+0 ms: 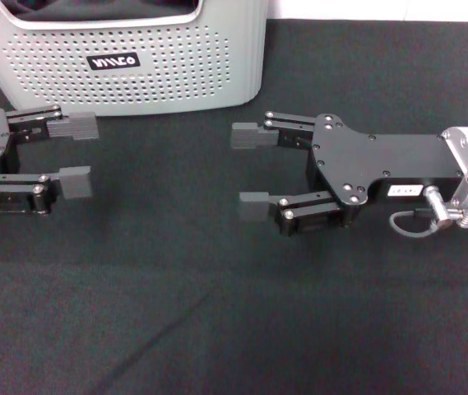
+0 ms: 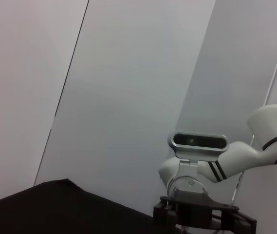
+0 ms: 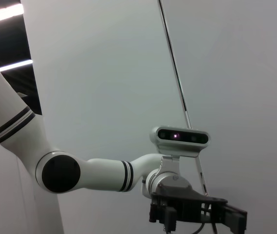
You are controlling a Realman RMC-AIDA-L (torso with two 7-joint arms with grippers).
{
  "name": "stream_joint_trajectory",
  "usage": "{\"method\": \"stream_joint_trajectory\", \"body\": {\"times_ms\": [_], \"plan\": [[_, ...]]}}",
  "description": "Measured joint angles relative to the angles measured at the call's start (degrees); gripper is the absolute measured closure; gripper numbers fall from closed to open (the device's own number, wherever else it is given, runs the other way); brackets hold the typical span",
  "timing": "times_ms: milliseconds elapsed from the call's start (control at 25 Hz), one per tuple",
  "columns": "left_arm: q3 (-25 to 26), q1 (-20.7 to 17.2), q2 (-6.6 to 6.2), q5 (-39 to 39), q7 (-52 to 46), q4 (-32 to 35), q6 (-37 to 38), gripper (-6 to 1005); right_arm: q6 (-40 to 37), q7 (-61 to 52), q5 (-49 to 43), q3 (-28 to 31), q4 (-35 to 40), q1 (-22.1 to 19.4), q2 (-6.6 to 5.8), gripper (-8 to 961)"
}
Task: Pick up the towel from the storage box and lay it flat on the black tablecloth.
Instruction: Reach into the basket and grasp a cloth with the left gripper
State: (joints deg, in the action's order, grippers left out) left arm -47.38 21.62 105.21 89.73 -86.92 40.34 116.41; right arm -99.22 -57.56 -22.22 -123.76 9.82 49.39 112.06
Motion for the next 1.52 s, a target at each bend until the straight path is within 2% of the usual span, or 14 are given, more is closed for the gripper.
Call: {"method": "stream_joint_trajectory", "body": {"times_ms": [440, 680, 840, 1000, 1080, 1160, 1320, 1400, 1520], "plan": [[0.2, 0.0, -0.24, 0.0, 0.1, 0.0, -0.1, 171, 0.9, 0.0, 0.4, 0.4, 0.0, 0.1, 0.44, 109], [1.2, 1.7, 0.66, -2.0, -1.4, 0.9, -0.4, 172, 3.3, 0.2, 0.3, 2.3, 0.0, -1.2, 0.13, 109], [5.8, 4.6, 2.77, -1.5, -7.3, 7.7, -3.2, 172, 4.1, 1.2, 0.1, 4.9, -0.6, -4.0, -0.35, 109], [7.1, 5.7, 5.25, 2.7, -14.1, 23.0, -12.8, 172, 4.9, 2.5, 0.1, 7.6, -0.6, -8.2, -0.74, 110], [6.8, 7.0, 7.35, 11.0, -17.9, 33.9, -19.7, 173, 5.0, 2.9, 0.0, 8.7, -0.4, -10.5, -0.91, 110], [6.4, 9.0, 10.31, 22.5, -20.2, 43.3, -25.9, 173, 4.9, 3.1, 0.0, 9.4, -0.3, -12.2, -0.95, 110], [3.9, 11.0, 14.11, 36.0, -20.0, 49.0, -34.0, 186, 4.6, 4.0, 0.3, 10.4, -0.2, -14.9, -0.56, 110], [0.6, 11.2, 14.58, 40.3, -19.9, 48.8, -38.9, 199, 4.6, 4.3, 0.3, 10.9, -0.2, -15.7, -0.30, 110], [-4.3, 10.9, 14.46, 45.2, -19.9, 47.2, -45.0, 219, 4.5, 4.4, 0.3, 11.4, -0.1, -16.4, -0.12, 110]]}}
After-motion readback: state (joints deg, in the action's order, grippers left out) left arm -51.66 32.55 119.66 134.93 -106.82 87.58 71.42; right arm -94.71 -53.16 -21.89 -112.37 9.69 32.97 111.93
